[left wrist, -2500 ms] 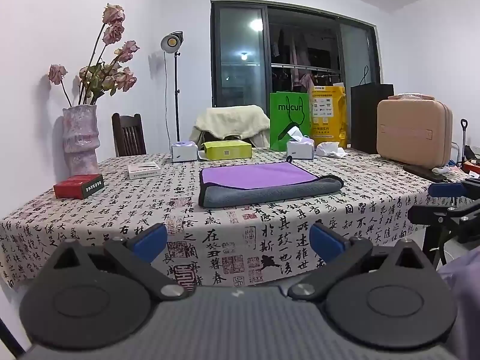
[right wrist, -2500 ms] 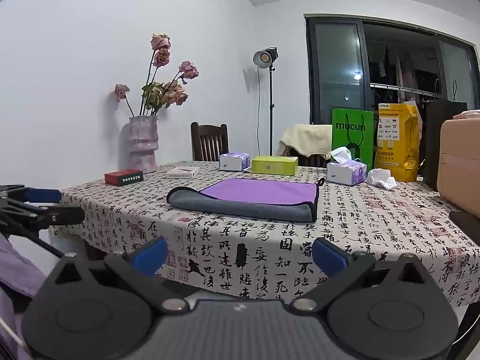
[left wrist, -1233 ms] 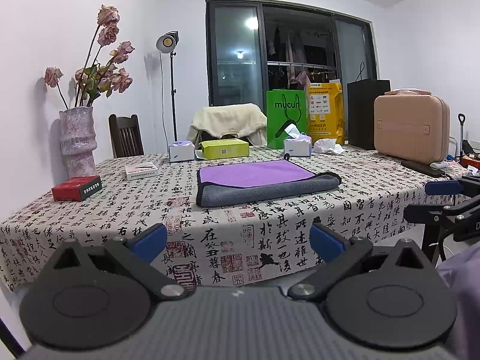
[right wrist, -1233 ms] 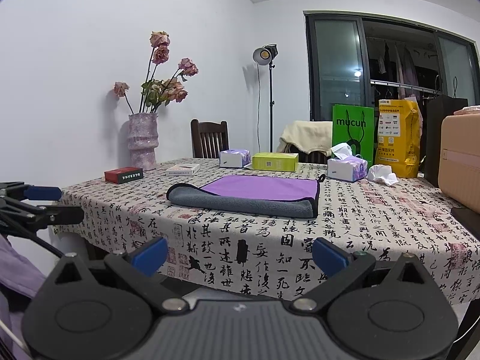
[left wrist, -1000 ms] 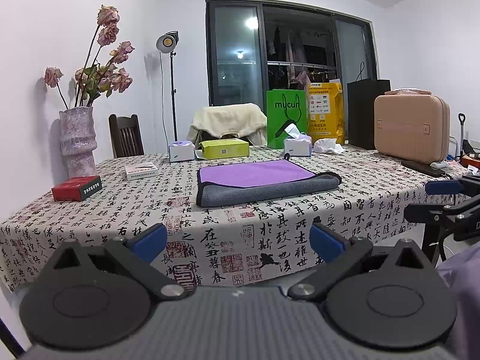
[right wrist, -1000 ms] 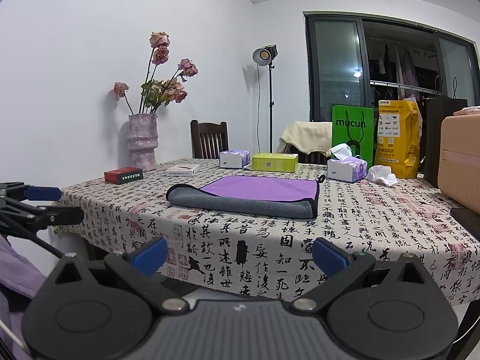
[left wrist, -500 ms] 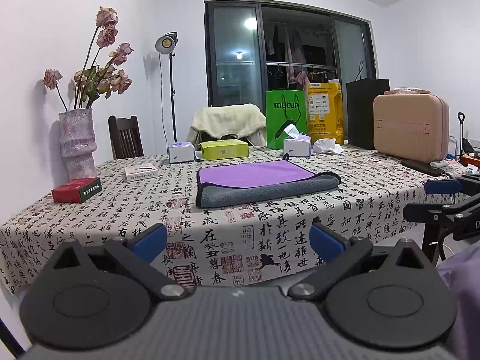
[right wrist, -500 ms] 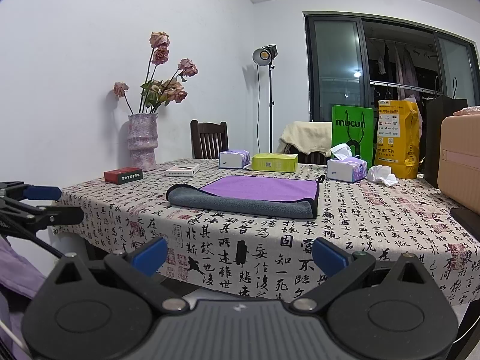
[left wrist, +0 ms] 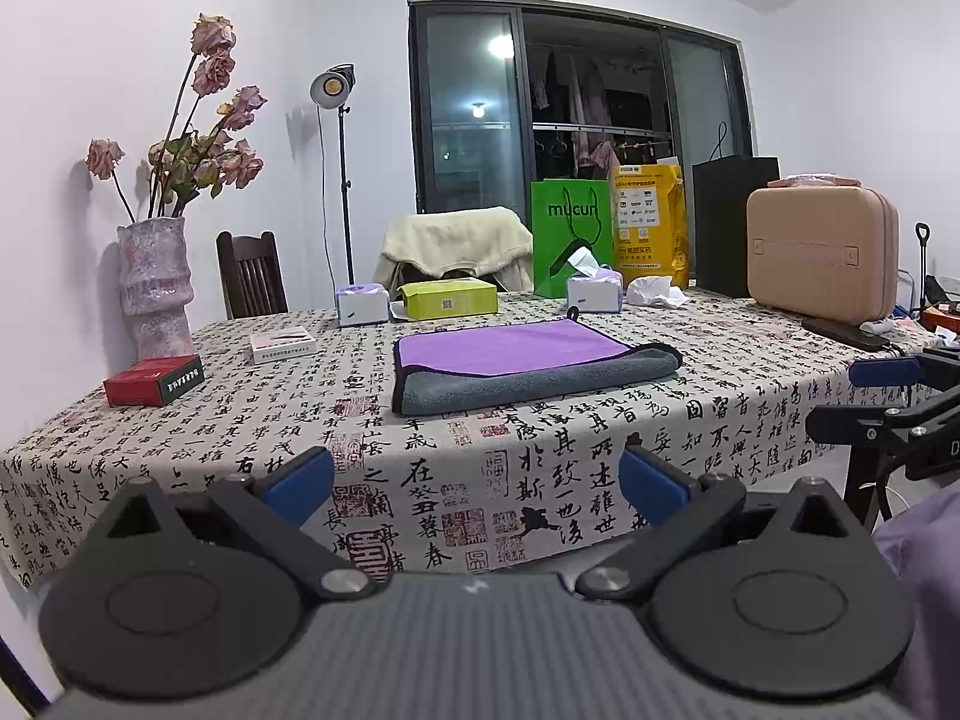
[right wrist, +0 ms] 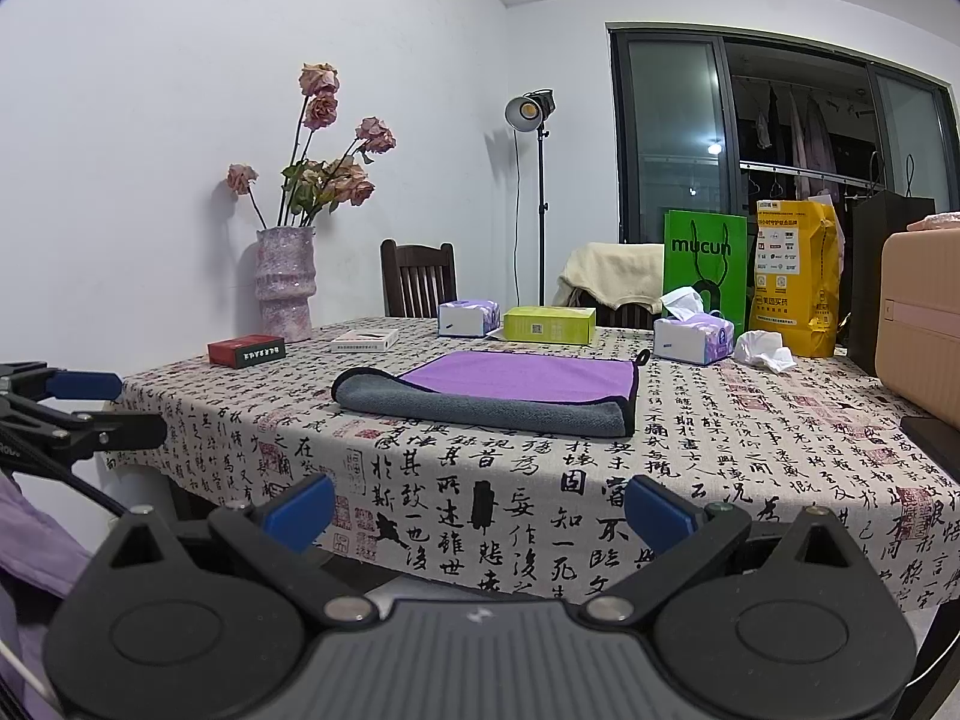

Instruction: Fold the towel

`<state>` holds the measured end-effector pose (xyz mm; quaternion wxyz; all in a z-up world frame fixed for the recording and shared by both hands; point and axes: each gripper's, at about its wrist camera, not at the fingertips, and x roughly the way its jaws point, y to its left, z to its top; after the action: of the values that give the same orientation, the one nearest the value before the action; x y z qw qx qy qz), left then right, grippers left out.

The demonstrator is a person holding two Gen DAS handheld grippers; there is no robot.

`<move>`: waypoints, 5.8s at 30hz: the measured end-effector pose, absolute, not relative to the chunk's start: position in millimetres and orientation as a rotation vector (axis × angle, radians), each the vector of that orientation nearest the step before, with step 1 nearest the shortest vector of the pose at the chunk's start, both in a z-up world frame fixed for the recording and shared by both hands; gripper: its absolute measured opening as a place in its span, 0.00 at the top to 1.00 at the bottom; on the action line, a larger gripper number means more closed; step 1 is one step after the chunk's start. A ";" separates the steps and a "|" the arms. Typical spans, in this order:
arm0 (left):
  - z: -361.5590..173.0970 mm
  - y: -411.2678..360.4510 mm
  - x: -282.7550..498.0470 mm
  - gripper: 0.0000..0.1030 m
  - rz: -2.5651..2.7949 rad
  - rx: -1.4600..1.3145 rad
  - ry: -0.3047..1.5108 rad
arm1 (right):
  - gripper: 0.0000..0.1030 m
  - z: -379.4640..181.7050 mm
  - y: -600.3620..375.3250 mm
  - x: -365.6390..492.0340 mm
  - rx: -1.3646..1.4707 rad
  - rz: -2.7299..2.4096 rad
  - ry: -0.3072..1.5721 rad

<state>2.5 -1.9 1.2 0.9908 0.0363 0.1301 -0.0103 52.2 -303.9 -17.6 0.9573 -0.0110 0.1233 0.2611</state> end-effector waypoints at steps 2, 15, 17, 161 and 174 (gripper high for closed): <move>1.1 -1.9 2.5 0.00 -0.021 0.073 0.260 | 0.00 -17.7 -303.9 52.3 -0.022 0.530 0.251; 1.1 -2.3 3.1 0.00 -0.020 0.074 0.261 | 0.00 -18.6 -304.4 53.5 -0.022 0.527 0.250; 1.0 -2.2 3.2 0.00 -0.021 0.073 0.262 | 0.00 -18.6 -304.3 53.5 -0.023 0.527 0.251; 25.0 71.2 380.5 0.95 -0.046 -0.016 0.422 | 0.96 8.0 -247.2 410.9 -0.137 0.439 0.315; 40.9 78.7 451.5 0.95 -0.055 -0.006 0.439 | 0.96 18.3 -235.4 480.1 -0.131 0.432 0.388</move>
<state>451.5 78.7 40.9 0.9756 -0.0031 0.2178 -0.0271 480.1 -235.4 18.3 0.9560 -0.0646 0.1912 0.2128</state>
